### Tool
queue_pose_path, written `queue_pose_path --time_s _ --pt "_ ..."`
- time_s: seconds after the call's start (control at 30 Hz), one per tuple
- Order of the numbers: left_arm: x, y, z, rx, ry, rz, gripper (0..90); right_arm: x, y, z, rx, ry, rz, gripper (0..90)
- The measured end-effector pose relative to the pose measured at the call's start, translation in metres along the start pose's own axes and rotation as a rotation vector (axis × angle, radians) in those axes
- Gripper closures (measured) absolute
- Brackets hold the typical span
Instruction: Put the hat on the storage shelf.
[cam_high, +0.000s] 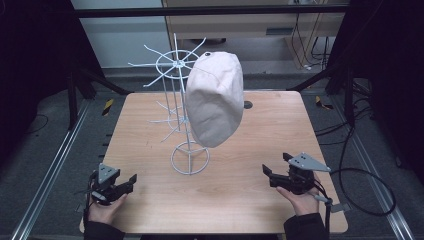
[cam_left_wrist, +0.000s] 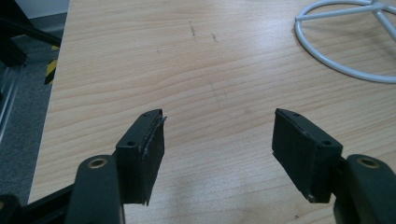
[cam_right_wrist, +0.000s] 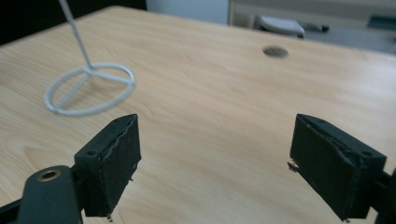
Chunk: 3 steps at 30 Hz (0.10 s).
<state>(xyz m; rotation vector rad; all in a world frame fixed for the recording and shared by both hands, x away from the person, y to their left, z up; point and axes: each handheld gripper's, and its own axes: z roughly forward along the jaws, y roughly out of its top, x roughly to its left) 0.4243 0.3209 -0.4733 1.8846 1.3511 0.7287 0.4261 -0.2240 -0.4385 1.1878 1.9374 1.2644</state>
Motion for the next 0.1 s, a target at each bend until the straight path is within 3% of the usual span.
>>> queue_pose_path --time_s 0.1 --pt "0.0 -0.0003 0.0003 0.0 -0.003 0.002 32.9 -0.0066 -0.0101 0.002 0.039 -0.031 0.013 16.5"
